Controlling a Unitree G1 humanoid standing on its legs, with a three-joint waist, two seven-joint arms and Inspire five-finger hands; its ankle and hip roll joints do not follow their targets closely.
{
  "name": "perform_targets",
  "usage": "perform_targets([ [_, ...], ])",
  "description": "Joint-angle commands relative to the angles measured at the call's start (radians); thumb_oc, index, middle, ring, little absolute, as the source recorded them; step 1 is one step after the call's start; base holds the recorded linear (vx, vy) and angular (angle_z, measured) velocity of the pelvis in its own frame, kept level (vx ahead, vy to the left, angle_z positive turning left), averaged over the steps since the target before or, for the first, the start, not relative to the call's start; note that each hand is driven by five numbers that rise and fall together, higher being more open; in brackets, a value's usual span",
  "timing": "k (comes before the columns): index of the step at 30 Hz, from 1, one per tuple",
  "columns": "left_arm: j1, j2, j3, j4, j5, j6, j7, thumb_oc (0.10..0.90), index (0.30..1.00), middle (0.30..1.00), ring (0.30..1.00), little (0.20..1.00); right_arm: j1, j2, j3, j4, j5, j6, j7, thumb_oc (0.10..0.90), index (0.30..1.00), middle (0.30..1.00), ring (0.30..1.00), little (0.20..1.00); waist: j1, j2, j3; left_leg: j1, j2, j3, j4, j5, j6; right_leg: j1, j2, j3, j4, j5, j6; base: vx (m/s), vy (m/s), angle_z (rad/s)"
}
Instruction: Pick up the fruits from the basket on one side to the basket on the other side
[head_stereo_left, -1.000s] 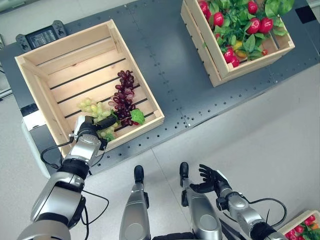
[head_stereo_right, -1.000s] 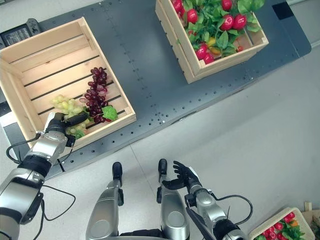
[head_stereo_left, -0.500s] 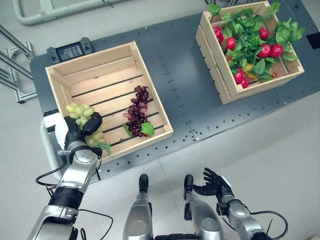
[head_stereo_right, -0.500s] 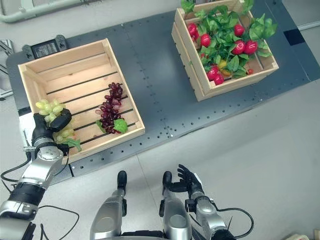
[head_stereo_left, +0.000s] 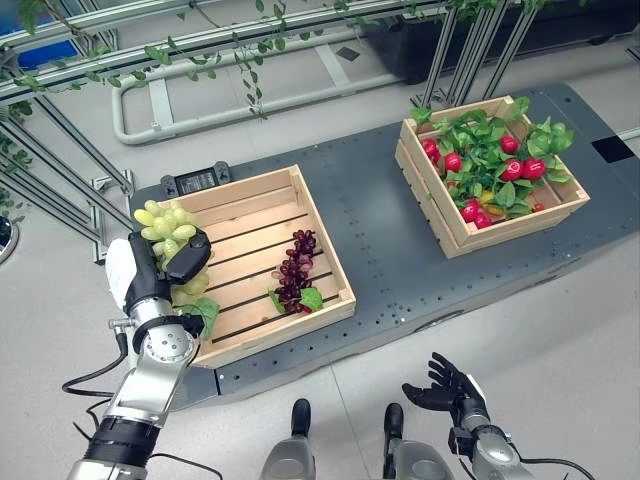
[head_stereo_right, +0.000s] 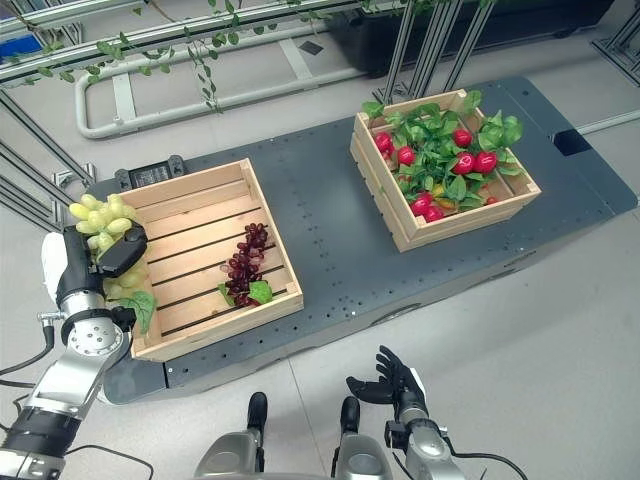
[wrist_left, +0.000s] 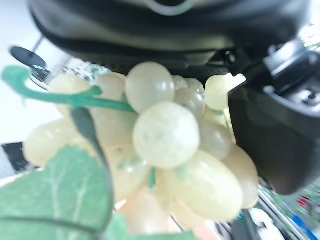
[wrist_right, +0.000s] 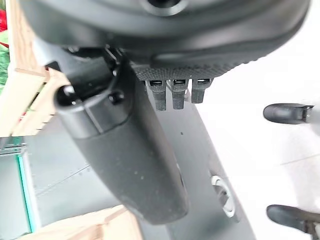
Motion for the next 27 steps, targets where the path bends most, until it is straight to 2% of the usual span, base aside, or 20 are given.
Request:
perform_targets([
  [1,-0.05,0.062,0.06,-0.086,0.148,-0.196,-0.05,0.4,0.3,0.3,0.3,0.3,0.032,-0.026,-0.056,-0.116,0.059,-0.128,-0.03,0.8,0.9,0.9,0.9,0.9,-0.013,-0.011,-0.121,0.016,-0.036,0.011,0.037,-0.086,0.009,0.0,-0.006,-0.014,0.039,-0.041,-0.01,0.01,-0.041,0.05],
  [2,-0.04,0.077,0.052,-0.11,0.17,-0.232,-0.094,0.4,0.3,0.3,0.3,0.3,0.031,-0.034,-0.068,-0.157,0.07,-0.141,-0.022,0.8,0.9,0.9,0.9,0.9,-0.015,-0.008,-0.126,0.026,-0.037,0.012,0.026,-0.086,0.01,0.006,-0.005,-0.013,0.036,-0.041,-0.008,0.01,-0.055,0.04],
  [4,-0.031,0.101,0.044,-0.14,0.19,-0.263,-0.135,0.4,0.3,0.3,0.3,0.3,0.032,-0.048,-0.078,-0.209,0.078,-0.157,-0.015,0.8,0.9,0.9,0.9,0.9,-0.017,-0.004,-0.131,0.035,-0.035,0.011,0.017,-0.085,0.009,0.009,-0.005,-0.015,0.033,-0.04,-0.005,0.0,-0.057,0.03],
  [6,-0.024,0.127,0.039,-0.16,0.196,-0.307,-0.166,0.4,0.3,0.3,0.3,0.3,0.036,-0.068,-0.092,-0.273,0.118,-0.149,-0.003,0.8,0.9,0.9,0.9,0.9,-0.022,-0.002,-0.136,0.046,-0.033,0.015,0.01,-0.085,0.009,0.016,-0.003,-0.016,0.028,-0.039,-0.004,0.0,-0.07,0.0],
  [9,-0.011,0.17,0.026,-0.201,0.224,-0.373,-0.198,0.4,0.3,0.3,0.3,0.3,0.039,-0.099,-0.127,-0.384,0.217,-0.13,0.067,0.8,0.9,0.9,0.9,0.9,-0.032,0.0,-0.145,0.061,-0.028,0.02,0.01,-0.088,0.009,0.028,0.004,-0.011,0.019,-0.039,-0.006,0.0,-0.1,0.0],
  [14,-0.031,0.191,-0.032,-0.207,0.306,-0.442,-0.209,0.4,0.3,0.3,0.3,0.3,0.012,-0.116,-0.153,-0.513,0.375,-0.073,0.193,0.8,0.9,0.9,0.9,0.9,-0.048,0.0,-0.168,0.064,-0.008,0.019,0.001,-0.082,-0.003,0.042,0.022,-0.009,0.002,-0.041,-0.015,-0.03,-0.096,0.04],
  [19,-0.11,0.208,-0.133,-0.201,0.424,-0.498,-0.287,0.4,0.3,0.3,0.3,0.3,-0.074,-0.167,-0.144,-0.58,0.331,-0.055,0.245,0.8,0.9,0.9,0.9,0.9,-0.05,0.002,-0.186,0.052,0.004,0.028,0.001,-0.07,-0.012,0.026,0.026,-0.008,0.002,-0.034,-0.014,-0.07,-0.031,0.05],
  [20,-0.133,0.235,-0.165,-0.208,0.488,-0.536,-0.342,0.4,0.3,0.3,0.3,0.3,-0.099,-0.194,-0.147,-0.599,0.31,-0.052,0.257,0.8,0.9,0.9,0.9,0.9,-0.05,0.006,-0.191,0.051,0.005,0.029,0.001,-0.068,-0.013,0.024,0.024,-0.005,0.002,-0.031,-0.012,-0.06,0.028,0.02],
  [22,-0.16,0.272,-0.191,-0.216,0.529,-0.544,-0.384,0.4,0.3,0.3,0.3,0.3,-0.121,-0.217,-0.145,-0.608,0.299,-0.043,0.258,0.8,0.9,0.9,0.9,0.9,-0.051,0.013,-0.194,0.052,0.005,0.032,0.001,-0.068,-0.014,0.024,0.021,-0.006,0.002,-0.029,-0.01,-0.04,0.039,0.0],
  [23,-0.195,0.324,-0.219,-0.226,0.548,-0.556,-0.431,0.4,0.3,0.3,0.3,0.3,-0.141,-0.24,-0.142,-0.614,0.295,-0.029,0.264,0.8,0.9,0.9,0.9,0.9,-0.051,0.02,-0.199,0.055,0.003,0.035,0.001,-0.069,-0.014,0.026,0.017,-0.008,0.002,-0.028,-0.006,-0.02,0.053,-0.02],
  [27,-0.289,0.433,-0.271,-0.25,0.615,-0.574,-0.567,0.4,0.3,0.3,0.3,0.3,-0.181,-0.29,-0.111,-0.645,0.275,0.006,0.286,0.8,0.9,0.9,0.9,0.9,-0.05,0.039,-0.214,0.068,-0.008,0.046,0.001,-0.078,-0.009,0.031,-0.003,-0.012,0.002,-0.023,0.007,-0.01,0.09,-0.01],
])
